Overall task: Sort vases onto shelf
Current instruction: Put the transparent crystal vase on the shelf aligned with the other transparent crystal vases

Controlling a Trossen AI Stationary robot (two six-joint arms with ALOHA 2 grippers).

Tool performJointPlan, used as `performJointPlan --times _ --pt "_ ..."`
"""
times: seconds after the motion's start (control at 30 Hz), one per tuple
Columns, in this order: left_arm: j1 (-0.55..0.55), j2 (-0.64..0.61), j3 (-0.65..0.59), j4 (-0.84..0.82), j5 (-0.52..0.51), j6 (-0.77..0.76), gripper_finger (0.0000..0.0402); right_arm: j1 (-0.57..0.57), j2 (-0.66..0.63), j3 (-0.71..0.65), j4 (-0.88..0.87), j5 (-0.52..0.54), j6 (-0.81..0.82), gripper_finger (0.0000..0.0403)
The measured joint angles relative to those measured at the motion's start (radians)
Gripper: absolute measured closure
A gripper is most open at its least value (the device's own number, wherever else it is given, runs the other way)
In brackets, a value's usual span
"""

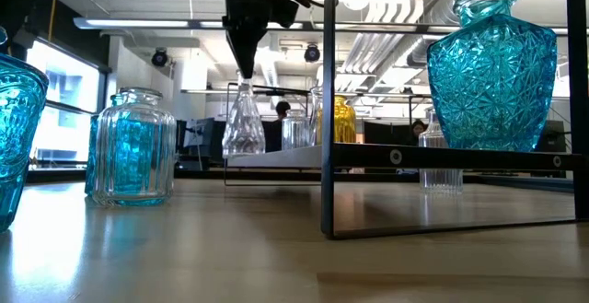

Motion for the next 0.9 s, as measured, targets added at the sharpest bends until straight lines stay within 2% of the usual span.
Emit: performJointPlan --times 0.4,0.9 --pt "0.0 0.0 0.0 0.058 0.051 0.007 0.0301 0.0 0.0 0.0 0.0 0.0 0.0 0.0402" --pt "0.0 0.0 0.002 0.053 0.026 0.016 0.03 0.007 0.0 0.0 0.0 0.0 0.001 0.0402"
